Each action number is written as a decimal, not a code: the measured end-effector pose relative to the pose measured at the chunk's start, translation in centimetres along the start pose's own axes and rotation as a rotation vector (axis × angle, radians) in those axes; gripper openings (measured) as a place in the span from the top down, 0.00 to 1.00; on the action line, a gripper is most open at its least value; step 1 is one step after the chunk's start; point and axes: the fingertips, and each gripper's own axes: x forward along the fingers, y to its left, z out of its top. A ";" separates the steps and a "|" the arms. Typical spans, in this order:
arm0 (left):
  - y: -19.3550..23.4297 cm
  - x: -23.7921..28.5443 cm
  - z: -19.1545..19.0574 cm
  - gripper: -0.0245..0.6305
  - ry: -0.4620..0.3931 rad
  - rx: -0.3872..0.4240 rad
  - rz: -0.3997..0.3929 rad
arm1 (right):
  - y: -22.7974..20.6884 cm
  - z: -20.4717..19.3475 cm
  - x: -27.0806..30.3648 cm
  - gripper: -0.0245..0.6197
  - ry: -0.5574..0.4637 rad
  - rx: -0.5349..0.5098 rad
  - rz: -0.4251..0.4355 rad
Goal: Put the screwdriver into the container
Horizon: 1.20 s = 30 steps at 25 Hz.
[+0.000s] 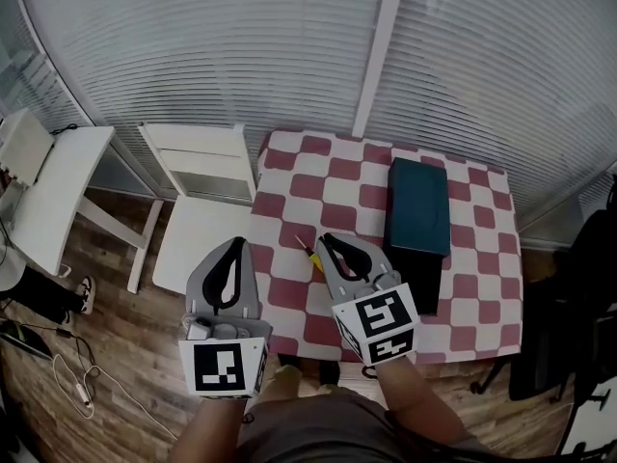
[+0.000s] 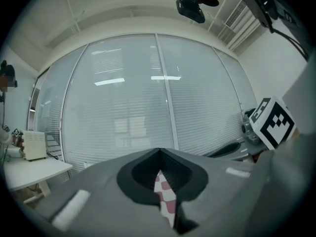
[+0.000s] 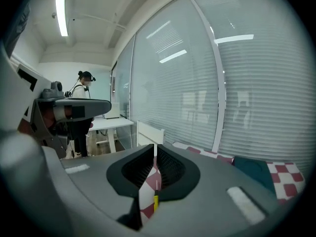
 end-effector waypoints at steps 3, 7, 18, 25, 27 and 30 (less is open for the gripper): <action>0.0 0.3 -1.6 0.96 0.046 -0.008 -0.014 | 0.4 -3.0 0.8 0.89 0.064 0.036 0.005; 0.2 1.0 -3.5 0.96 0.090 -0.017 -0.024 | 0.8 -6.7 1.9 0.85 0.147 0.064 0.015; -0.3 2.9 -8.1 0.96 0.175 -0.050 -0.059 | 0.9 -15.2 3.0 0.75 0.340 0.088 0.012; 0.0 3.7 -9.7 0.96 0.210 -0.060 -0.058 | 0.1 -16.7 3.6 0.74 0.372 0.084 0.004; 0.1 3.9 -10.0 0.96 0.216 -0.064 -0.058 | 0.1 -17.2 3.9 0.71 0.391 0.082 0.012; 0.1 4.2 -10.3 0.96 0.222 -0.068 -0.059 | 0.1 -17.8 4.1 0.69 0.415 0.071 0.017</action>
